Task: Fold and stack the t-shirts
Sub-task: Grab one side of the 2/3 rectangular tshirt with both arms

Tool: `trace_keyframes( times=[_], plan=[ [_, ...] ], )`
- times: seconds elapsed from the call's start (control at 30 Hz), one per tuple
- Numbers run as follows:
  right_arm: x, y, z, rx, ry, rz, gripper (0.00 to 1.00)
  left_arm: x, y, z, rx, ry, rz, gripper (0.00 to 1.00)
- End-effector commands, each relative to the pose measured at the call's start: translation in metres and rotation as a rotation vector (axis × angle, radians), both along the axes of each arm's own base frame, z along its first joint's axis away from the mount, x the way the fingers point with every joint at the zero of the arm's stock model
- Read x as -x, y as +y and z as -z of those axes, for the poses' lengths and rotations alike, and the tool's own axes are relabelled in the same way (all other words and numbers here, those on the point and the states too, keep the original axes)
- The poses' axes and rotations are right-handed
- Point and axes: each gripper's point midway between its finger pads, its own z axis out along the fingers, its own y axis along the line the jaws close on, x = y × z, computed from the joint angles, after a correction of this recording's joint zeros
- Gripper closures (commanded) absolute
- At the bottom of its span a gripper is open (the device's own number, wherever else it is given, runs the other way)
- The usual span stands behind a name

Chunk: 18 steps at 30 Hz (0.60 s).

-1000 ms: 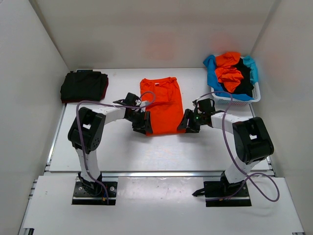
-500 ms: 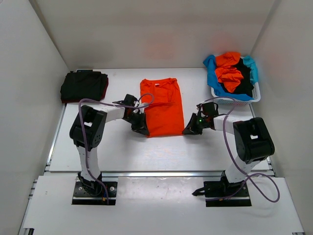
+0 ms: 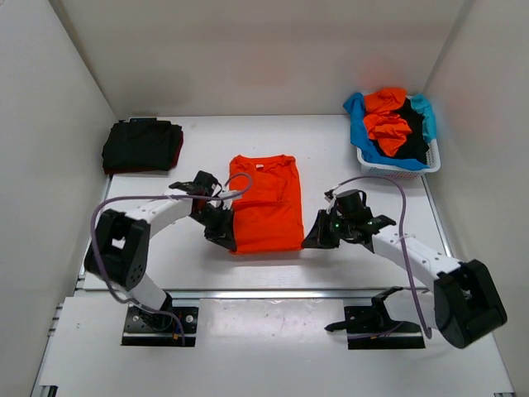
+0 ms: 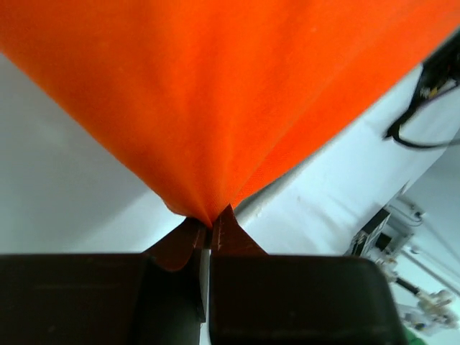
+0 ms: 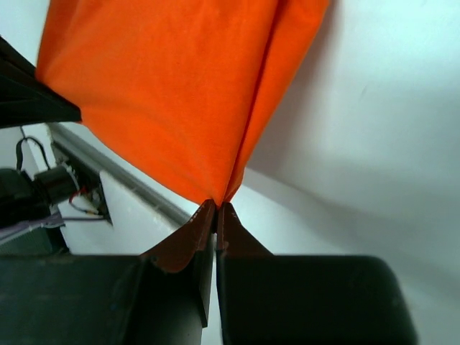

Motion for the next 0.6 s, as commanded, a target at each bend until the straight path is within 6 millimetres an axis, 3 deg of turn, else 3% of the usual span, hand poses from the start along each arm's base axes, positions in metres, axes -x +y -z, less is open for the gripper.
trace_keyframes(
  times=[0.0,0.17,0.27,0.47,0.57],
  plan=[
    [0.020,-0.003,-0.005,0.014,0.020,0.033,1.00,0.022,0.013,-0.019,-0.005,-0.045,0.049,0.94],
    [0.033,0.003,-0.030,0.017,-0.008,0.008,1.00,0.045,0.009,-0.051,0.098,-0.128,0.070,0.93],
    [0.041,0.009,-0.046,0.035,-0.001,-0.025,1.00,0.049,0.013,-0.065,0.131,-0.170,0.051,0.92],
    [0.030,0.024,-0.100,0.036,-0.049,-0.060,1.00,0.046,0.009,-0.083,0.226,-0.164,0.013,0.93],
    [0.010,0.028,-0.117,0.024,-0.066,-0.059,1.00,0.031,0.008,-0.094,0.255,-0.158,-0.011,0.93]
  ],
)
